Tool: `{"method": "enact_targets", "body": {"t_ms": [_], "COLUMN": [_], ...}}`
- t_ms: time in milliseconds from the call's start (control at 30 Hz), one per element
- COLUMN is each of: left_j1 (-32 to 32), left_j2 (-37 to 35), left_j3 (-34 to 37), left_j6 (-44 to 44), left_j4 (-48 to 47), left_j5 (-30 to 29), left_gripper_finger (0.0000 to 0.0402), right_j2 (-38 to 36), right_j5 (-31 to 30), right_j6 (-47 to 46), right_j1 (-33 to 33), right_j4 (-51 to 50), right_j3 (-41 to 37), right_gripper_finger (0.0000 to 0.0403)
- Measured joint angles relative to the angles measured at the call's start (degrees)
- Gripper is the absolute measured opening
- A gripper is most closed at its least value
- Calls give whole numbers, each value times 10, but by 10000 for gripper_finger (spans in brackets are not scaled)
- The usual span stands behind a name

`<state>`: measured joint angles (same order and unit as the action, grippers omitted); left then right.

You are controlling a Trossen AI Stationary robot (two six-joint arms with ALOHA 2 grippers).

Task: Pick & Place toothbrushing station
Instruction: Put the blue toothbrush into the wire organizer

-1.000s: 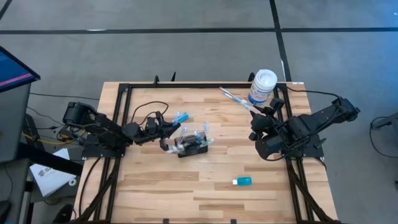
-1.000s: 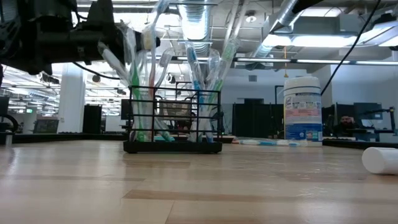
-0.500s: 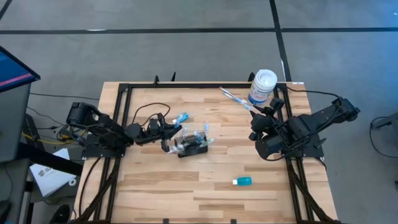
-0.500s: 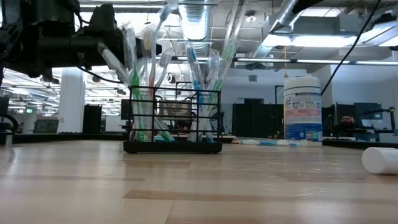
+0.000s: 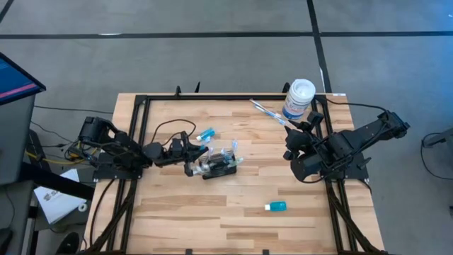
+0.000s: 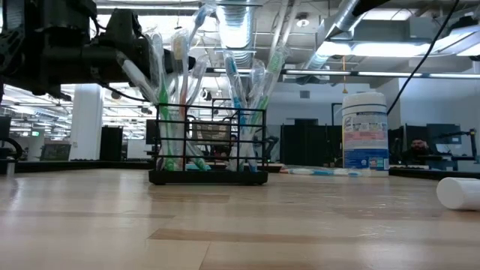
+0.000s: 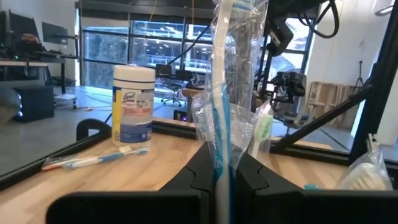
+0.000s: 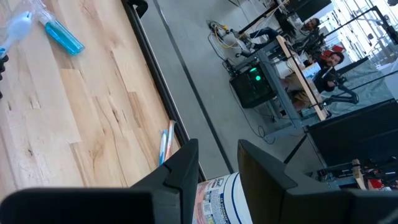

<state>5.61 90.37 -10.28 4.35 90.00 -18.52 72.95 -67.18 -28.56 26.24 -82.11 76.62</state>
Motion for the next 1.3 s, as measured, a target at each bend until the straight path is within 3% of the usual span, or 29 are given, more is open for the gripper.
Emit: {"method": "enact_targets", "body": {"t_ms": [367, 1000, 1300], "left_j1": [0, 0, 0], "left_j2": [-61, -67, -67], "left_j3": [14, 18, 18], "left_j6": [-11, 6, 6], "left_j4": [0, 0, 0], "left_j5": [27, 27, 27], "left_gripper_finger": [14, 22, 53], "right_j2": [0, 0, 0], "right_j5": [0, 0, 0], "right_j6": [0, 0, 0], "right_j1": [0, 0, 0], "right_j4": [-1, 3, 3], "right_j3": [0, 0, 0], "right_gripper_finger": [102, 102, 102]}}
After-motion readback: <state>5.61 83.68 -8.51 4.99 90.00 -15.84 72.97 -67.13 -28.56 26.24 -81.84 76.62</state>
